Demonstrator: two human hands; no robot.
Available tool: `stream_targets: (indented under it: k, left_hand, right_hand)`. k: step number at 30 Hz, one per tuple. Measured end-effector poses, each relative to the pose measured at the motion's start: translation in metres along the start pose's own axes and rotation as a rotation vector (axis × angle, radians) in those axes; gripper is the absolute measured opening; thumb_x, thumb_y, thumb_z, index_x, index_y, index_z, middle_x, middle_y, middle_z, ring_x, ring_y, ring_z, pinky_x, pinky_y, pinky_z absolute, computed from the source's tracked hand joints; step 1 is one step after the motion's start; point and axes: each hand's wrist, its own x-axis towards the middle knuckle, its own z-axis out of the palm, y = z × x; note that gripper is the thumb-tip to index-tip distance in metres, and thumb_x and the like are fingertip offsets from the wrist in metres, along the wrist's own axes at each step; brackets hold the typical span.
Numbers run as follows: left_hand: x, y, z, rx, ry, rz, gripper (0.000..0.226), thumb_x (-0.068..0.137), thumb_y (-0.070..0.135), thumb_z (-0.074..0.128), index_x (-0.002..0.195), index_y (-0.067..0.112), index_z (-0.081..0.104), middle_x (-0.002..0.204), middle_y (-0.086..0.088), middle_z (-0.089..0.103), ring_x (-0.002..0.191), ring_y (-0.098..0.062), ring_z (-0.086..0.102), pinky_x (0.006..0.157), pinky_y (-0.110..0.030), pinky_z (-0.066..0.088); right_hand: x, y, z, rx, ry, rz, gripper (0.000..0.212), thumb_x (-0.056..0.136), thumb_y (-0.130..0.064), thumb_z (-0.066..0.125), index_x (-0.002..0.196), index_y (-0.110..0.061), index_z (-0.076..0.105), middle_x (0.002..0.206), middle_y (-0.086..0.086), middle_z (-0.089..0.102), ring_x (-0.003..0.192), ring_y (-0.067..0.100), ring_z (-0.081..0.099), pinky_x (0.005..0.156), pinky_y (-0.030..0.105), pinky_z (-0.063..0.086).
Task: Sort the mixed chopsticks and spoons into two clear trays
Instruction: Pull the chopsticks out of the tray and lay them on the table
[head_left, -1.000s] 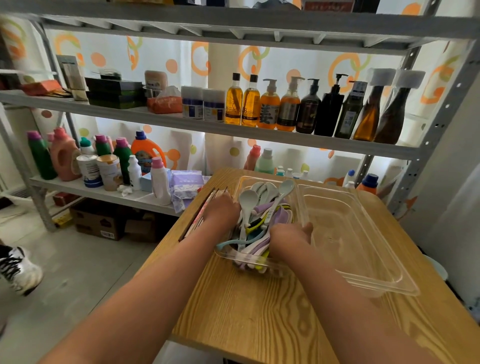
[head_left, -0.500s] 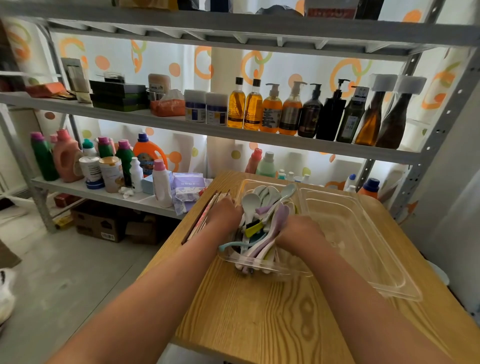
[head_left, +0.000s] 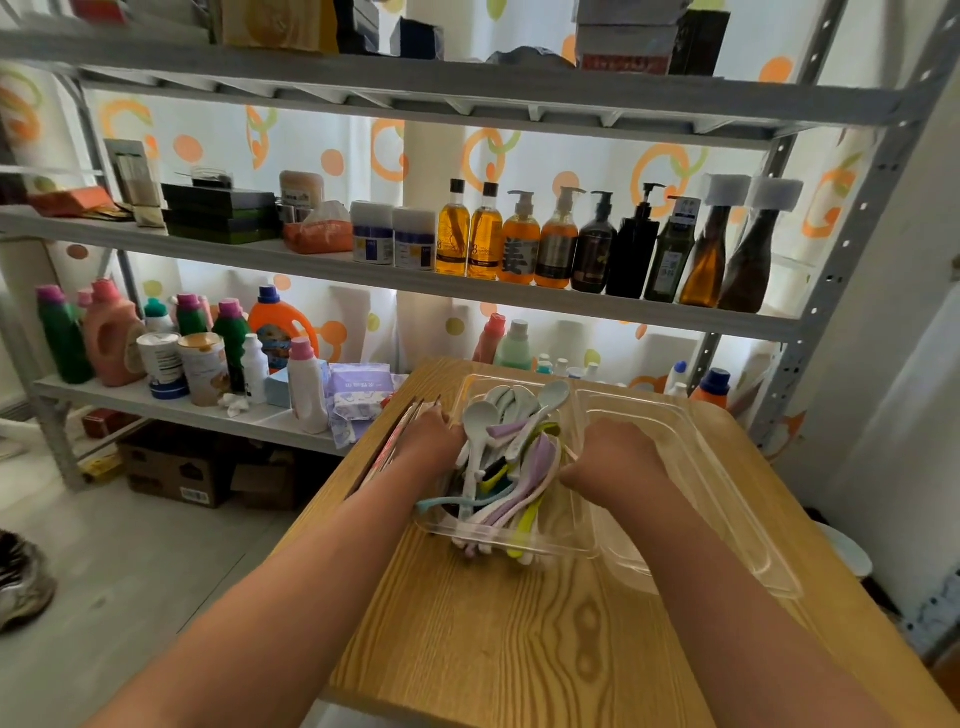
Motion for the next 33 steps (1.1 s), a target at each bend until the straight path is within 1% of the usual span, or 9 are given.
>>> stream_targets:
  k: [5,10,14,18,21,24,28,31,33]
  left_hand:
    - [0.002,0.002,-0.006,0.063,-0.049,0.022,0.048,0.095,0.037,0.047,0.133,0.007,0.049,0.132,-0.013,0.055,0.118,-0.030,0.051,0.097,-0.037,0.040]
    - [-0.001,0.004,-0.012,0.180,0.015,0.012,0.049,0.095,0.042,0.042,0.132,0.010,0.050,0.131,-0.013,0.054,0.118,-0.031,0.051,0.094,-0.039,0.042]
    - [-0.010,0.014,-0.021,0.118,0.248,0.140,0.036,0.096,0.036,0.040,0.099,0.010,0.063,0.101,-0.012,0.066,0.093,-0.027,0.059,0.081,-0.035,0.045]
    - [-0.018,0.025,-0.029,-0.069,0.070,0.226,0.043,0.099,0.038,0.040,0.086,0.009,0.069,0.083,-0.005,0.070,0.075,-0.017,0.061,0.067,-0.027,0.042]
    - [-0.024,0.031,-0.031,-0.210,-0.053,0.235,0.036,0.097,0.038,0.047,0.090,0.013,0.071,0.074,0.009,0.065,0.074,-0.009,0.061,0.065,-0.022,0.042]
    - [-0.026,0.031,-0.032,-0.235,-0.043,0.261,0.025,0.094,0.028,0.055,0.074,0.021,0.068,0.070,0.011,0.065,0.076,-0.011,0.064,0.075,-0.026,0.049]
    - [-0.022,0.025,-0.042,-0.281,0.033,0.204,0.028,0.092,0.028,0.056,0.066,0.026,0.064,0.071,0.005,0.066,0.079,-0.020,0.065,0.078,-0.034,0.050]
    - [-0.014,0.018,-0.051,-0.249,0.113,0.125,0.026,0.093,0.028,0.054,0.071,0.018,0.065,0.070,0.001,0.063,0.076,-0.020,0.062,0.072,-0.028,0.046]
    - [-0.007,0.009,-0.055,-0.134,0.145,0.097,0.026,0.093,0.028,0.054,0.077,0.014,0.068,0.073,-0.002,0.063,0.075,-0.019,0.059,0.068,-0.026,0.040]
  right_hand:
    - [-0.014,-0.006,-0.022,0.008,0.024,-0.030,0.040,0.083,-0.026,0.068,0.118,-0.010,0.057,0.114,0.009,0.061,0.105,0.026,0.059,0.084,0.032,0.049]
    - [-0.019,-0.016,-0.018,0.143,0.100,-0.069,0.028,0.083,-0.022,0.065,0.108,-0.009,0.063,0.095,0.006,0.062,0.087,0.021,0.060,0.068,0.026,0.047]
    - [-0.022,-0.021,-0.009,0.296,0.106,-0.107,0.016,0.086,-0.027,0.063,0.086,-0.012,0.057,0.066,-0.004,0.045,0.060,0.008,0.045,0.049,0.017,0.031]
    - [-0.019,-0.032,0.004,0.414,0.074,-0.156,0.023,0.086,-0.027,0.063,0.095,-0.006,0.065,0.077,0.002,0.059,0.063,0.009,0.051,0.048,0.016,0.031]
    - [-0.017,-0.042,0.010,0.434,0.040,-0.191,0.017,0.086,-0.025,0.061,0.091,-0.009,0.059,0.077,0.002,0.053,0.070,0.013,0.051,0.055,0.018,0.034]
    - [-0.018,-0.051,0.013,0.433,0.038,-0.241,0.017,0.088,-0.027,0.059,0.074,-0.018,0.052,0.068,-0.005,0.050,0.068,0.010,0.052,0.065,0.024,0.045]
    - [-0.017,-0.058,0.019,0.468,0.027,-0.282,0.021,0.090,-0.035,0.053,0.098,-0.019,0.064,0.084,-0.005,0.063,0.087,0.016,0.062,0.086,0.041,0.052]
    - [-0.011,-0.050,0.018,0.515,0.045,-0.270,0.021,0.093,-0.026,0.050,0.102,-0.012,0.065,0.091,0.003,0.066,0.082,0.015,0.062,0.074,0.028,0.051]
    - [-0.008,-0.041,0.016,0.493,0.084,-0.264,0.020,0.093,-0.019,0.050,0.100,-0.009,0.065,0.087,0.003,0.062,0.079,0.014,0.058,0.060,0.017,0.040]
